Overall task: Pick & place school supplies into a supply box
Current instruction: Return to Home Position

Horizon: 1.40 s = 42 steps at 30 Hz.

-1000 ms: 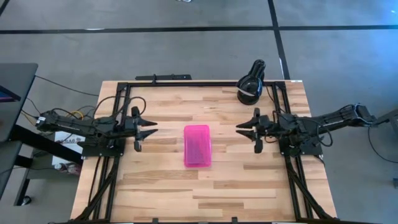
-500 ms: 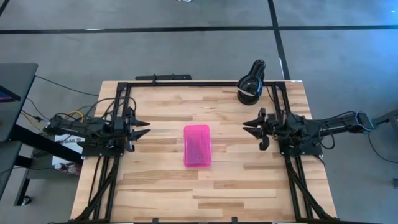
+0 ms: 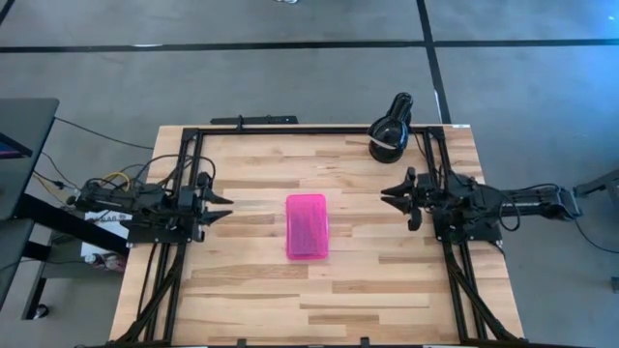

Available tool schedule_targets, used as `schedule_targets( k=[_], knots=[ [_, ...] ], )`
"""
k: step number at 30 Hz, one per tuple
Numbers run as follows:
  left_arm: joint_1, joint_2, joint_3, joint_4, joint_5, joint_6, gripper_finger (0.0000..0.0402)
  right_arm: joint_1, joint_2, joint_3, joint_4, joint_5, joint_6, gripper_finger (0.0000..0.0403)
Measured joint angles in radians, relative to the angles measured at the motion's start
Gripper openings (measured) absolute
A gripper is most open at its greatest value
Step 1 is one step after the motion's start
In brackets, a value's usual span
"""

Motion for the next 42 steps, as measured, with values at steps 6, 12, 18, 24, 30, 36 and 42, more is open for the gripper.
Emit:
schedule_targets(
  k=[6, 12, 18, 24, 30, 36, 42],
  knots=[
    [0.0, 0.0, 0.0, -0.029, -0.003, -0.003, 0.0114, 0.067, -0.093, -0.074, 0.018, 0.1, 0.028, 0.0092],
    [0.001, 0.0, 0.0, -0.049, -0.015, -0.028, 0.0114, 0.14, -0.184, -0.147, 0.014, 0.216, 0.072, 0.0092],
    [0.001, 0.001, 0.0, -0.089, -0.02, -0.034, 0.0114, 0.145, -0.238, -0.147, -0.052, 0.235, 0.053, 0.0092],
    [-0.002, 0.001, -0.113, 0.063, 0.048, -0.063, 0.0114, 0.145, -0.263, -0.148, -0.056, 0.233, 0.055, 0.0092],
    [-0.032, 0.04, -0.146, 0.129, 0.076, -0.086, 0.0114, 0.145, -0.26, -0.148, -0.058, 0.233, 0.082, 0.0092],
    [-0.008, 0.015, -0.147, 0.157, -0.039, 0.016, 0.0114, 0.144, -0.26, -0.148, -0.059, 0.233, 0.115, 0.0092],
    [0.075, 0.001, -0.148, 0.177, 0.053, 0.062, 0.0114, 0.144, -0.262, -0.148, -0.059, 0.233, 0.133, 0.0092]
  ],
)
